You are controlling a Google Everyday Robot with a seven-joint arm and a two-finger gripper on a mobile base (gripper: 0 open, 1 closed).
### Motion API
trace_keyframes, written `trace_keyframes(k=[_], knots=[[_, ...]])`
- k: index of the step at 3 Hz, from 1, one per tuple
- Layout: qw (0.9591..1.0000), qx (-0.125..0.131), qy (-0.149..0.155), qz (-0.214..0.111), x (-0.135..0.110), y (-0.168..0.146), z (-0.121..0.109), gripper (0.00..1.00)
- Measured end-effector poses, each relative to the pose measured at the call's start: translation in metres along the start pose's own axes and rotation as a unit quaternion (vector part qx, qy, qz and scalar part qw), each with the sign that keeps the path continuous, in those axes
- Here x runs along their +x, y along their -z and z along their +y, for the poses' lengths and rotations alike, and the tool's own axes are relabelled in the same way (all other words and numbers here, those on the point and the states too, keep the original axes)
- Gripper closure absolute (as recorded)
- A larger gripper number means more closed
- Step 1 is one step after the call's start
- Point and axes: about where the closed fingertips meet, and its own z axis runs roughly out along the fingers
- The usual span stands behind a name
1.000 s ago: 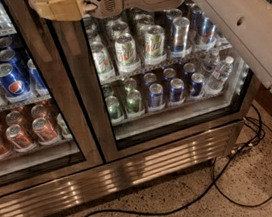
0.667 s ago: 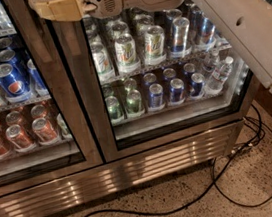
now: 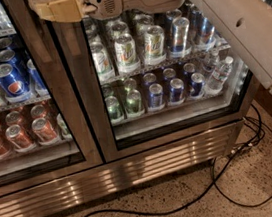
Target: Open right fridge door
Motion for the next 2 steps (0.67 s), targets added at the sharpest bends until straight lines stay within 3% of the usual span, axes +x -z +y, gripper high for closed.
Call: trace_keyframes(k=[2], knots=[[1.0000, 0.000, -0.006, -0.003, 0.0007, -0.0004, 0.0008, 1.00]])
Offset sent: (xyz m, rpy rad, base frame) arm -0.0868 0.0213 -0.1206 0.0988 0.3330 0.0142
